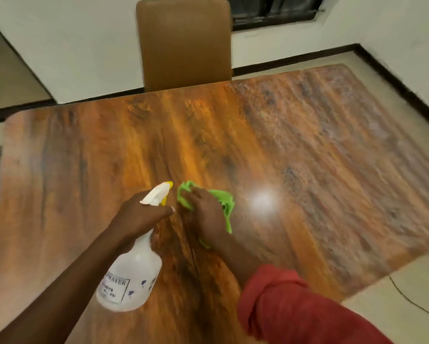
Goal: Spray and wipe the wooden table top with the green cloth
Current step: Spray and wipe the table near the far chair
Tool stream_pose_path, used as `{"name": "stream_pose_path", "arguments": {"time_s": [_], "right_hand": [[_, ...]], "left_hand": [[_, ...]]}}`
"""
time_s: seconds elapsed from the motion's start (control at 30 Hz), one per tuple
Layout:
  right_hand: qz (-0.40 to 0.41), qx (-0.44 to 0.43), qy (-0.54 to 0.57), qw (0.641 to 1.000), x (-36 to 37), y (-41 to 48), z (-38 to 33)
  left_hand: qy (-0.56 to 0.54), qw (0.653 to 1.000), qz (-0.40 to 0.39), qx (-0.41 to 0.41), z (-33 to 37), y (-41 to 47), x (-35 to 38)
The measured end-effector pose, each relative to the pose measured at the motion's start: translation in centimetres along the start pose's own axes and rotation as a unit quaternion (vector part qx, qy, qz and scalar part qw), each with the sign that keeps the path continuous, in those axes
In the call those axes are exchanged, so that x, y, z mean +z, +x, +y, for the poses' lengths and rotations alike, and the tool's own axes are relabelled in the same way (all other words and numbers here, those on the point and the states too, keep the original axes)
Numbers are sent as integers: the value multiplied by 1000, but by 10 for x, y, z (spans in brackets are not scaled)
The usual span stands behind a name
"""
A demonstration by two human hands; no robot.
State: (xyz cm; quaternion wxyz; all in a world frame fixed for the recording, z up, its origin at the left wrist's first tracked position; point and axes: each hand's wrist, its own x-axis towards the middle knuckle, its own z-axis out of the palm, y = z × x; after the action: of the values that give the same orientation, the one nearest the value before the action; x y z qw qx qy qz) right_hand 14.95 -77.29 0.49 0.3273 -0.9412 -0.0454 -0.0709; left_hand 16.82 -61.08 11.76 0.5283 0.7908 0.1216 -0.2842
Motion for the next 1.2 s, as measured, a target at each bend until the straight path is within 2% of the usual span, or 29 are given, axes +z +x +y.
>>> {"name": "stream_pose_path", "arguments": {"time_s": [0.1,0.17,0.2,0.23,0.27,0.3,0.33,0.43,0.5,0.63,0.73,0.8,1.03,1.2], "right_hand": [[5,51,77,996,-10,-54,-22],[15,155,166,974,-26,-83,-33],[31,237,217,946,-33,-100,-39],[48,328,279,901,-42,-113,-47],[65,418,349,836,-52,-131,-56],[80,475,418,770,-61,-151,-64],[105,496,479,716,-70,-171,-73],[209,448,621,608,-112,-229,-96],[242,405,680,562,-143,-265,-104],[283,366,694,551,-186,-325,-118],[305,378,681,549,-205,-368,-125],[328,395,661,547,-219,-394,-128],[393,400,605,565,-300,-483,-132],[390,348,606,600,-374,-580,-138]], "left_hand": [[-4,999,-35,20,-10,-30,8],[-6,996,-70,47,-14,-54,13],[-8,994,-82,66,-20,-75,13],[-8,993,-91,78,-27,-93,13],[-4,991,-98,87,-35,-113,15],[-2,991,-104,89,-44,-131,16],[-4,990,-115,84,-52,-146,19],[0,984,-167,62,-72,-188,34],[-13,981,-186,49,-76,-215,51],[-36,969,-229,83,-74,-263,79],[-60,955,-273,101,-81,-294,95],[-58,953,-274,111,-83,-315,110],[8,953,-262,149,-89,-402,198],[65,949,-254,173,-110,-473,271]]}}
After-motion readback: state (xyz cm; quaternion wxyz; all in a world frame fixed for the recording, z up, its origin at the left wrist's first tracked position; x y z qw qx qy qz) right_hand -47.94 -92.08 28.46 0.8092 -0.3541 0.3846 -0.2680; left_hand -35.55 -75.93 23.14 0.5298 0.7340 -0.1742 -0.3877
